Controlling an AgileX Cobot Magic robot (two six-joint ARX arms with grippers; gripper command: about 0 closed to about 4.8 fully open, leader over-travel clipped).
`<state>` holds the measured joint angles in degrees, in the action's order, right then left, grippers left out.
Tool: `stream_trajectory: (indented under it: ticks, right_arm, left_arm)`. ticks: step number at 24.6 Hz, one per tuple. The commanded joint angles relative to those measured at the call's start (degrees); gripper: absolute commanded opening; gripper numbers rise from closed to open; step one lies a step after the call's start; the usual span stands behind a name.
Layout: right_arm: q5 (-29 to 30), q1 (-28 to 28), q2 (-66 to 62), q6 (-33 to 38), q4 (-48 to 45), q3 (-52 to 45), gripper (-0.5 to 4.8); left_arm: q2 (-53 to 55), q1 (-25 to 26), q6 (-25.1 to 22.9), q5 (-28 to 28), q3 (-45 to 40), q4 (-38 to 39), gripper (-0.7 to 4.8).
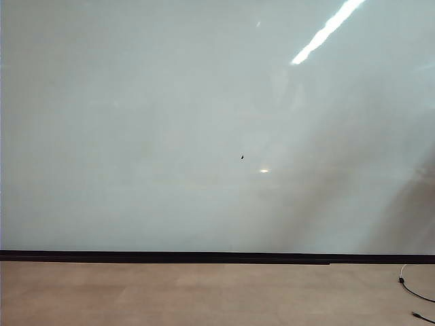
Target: Pick up the pen on the shelf to the right of the whiteboard and draw a cross mark.
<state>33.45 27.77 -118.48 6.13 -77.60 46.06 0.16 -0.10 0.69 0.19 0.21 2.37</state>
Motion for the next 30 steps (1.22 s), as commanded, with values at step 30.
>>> stream_trajectory:
  ticks: [30]
  right_arm:
    - [1.4, 0.0, 0.2, -0.1, -1.9, 0.1, 1.11]
  left_arm:
    - [0.0, 0.0, -0.2, 0.0, 0.2, -0.7, -0.04]
